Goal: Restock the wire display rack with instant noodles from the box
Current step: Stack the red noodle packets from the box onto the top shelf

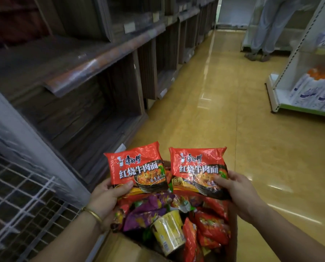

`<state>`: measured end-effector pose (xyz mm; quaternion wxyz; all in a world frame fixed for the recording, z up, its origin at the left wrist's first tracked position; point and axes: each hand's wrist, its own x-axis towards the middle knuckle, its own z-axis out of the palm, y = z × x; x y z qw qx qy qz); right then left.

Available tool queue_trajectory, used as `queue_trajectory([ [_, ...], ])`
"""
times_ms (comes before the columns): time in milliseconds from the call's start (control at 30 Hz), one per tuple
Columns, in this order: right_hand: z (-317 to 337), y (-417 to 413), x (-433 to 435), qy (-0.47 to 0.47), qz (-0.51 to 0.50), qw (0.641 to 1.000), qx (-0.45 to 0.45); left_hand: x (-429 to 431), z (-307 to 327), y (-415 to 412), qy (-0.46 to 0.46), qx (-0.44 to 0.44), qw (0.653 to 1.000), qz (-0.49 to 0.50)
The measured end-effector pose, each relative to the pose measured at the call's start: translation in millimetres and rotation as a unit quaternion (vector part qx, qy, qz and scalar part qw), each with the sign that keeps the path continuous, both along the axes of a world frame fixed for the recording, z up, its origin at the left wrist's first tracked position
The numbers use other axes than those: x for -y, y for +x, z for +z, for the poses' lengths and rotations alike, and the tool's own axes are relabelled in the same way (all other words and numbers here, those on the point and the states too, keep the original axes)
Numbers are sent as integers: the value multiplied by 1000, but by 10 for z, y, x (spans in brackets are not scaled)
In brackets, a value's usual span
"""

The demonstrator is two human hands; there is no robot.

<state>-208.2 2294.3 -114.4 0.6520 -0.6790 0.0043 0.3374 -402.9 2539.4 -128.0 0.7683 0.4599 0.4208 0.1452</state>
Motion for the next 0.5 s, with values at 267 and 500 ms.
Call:
queue_trajectory([
  [267, 1505, -182, -28, -18, 64, 998, -15, 46, 1522, -500, 12, -5, 1000, 6],
  [500, 2789, -358, -91, -9, 113, 994, -4, 164, 2837, -848, 44, 9, 999, 17],
])
